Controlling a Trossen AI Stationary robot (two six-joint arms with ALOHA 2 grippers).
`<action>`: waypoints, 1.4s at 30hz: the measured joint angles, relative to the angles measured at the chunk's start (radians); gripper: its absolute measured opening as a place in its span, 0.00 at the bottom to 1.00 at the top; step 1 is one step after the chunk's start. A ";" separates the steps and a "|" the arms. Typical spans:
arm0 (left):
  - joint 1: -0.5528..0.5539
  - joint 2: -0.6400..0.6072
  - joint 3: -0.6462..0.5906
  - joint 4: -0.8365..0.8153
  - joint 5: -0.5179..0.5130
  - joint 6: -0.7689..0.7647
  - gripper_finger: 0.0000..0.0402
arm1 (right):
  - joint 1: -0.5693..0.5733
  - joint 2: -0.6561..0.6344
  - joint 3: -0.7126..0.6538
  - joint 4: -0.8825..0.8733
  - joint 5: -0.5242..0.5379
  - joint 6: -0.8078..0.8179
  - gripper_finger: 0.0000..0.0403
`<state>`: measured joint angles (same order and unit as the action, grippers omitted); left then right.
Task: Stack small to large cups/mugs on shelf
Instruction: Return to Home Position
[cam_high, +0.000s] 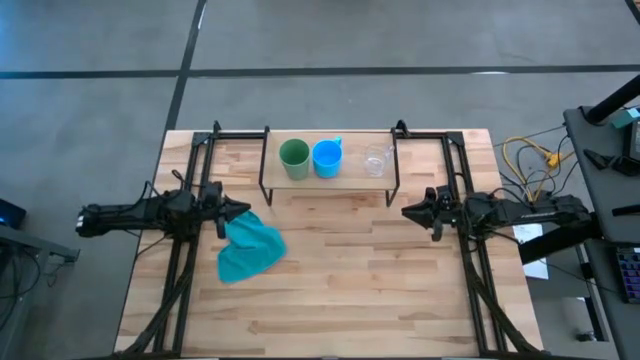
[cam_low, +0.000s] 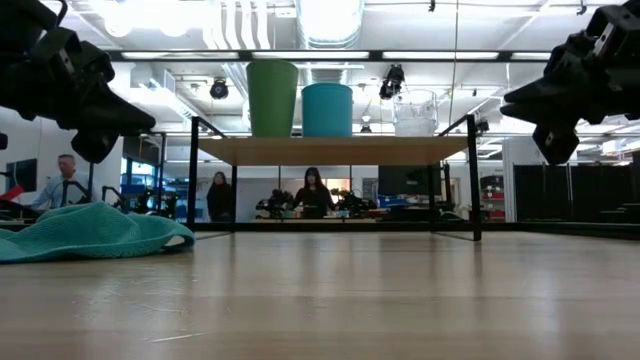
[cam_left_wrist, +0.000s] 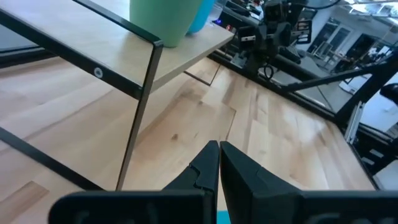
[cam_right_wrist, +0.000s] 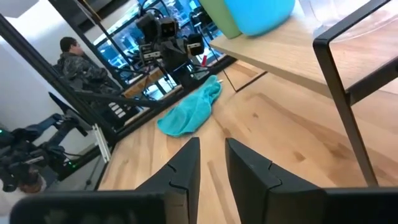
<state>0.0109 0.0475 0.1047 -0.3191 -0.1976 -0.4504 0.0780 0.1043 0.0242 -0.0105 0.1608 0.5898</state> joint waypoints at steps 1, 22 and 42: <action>0.000 0.002 0.000 0.000 0.000 0.007 0.00 | 0.000 0.003 0.000 0.000 0.000 0.002 0.17; 0.000 0.003 -0.010 0.094 -0.095 0.110 0.00 | 0.000 0.017 0.000 0.000 -0.002 -0.007 0.18; 0.000 0.008 -0.027 0.119 0.123 0.453 0.00 | 0.000 0.017 0.000 0.000 -0.003 -0.265 0.17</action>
<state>0.0109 0.0559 0.0782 -0.1998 -0.0748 0.0025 0.0780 0.1211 0.0242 -0.0108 0.1574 0.3248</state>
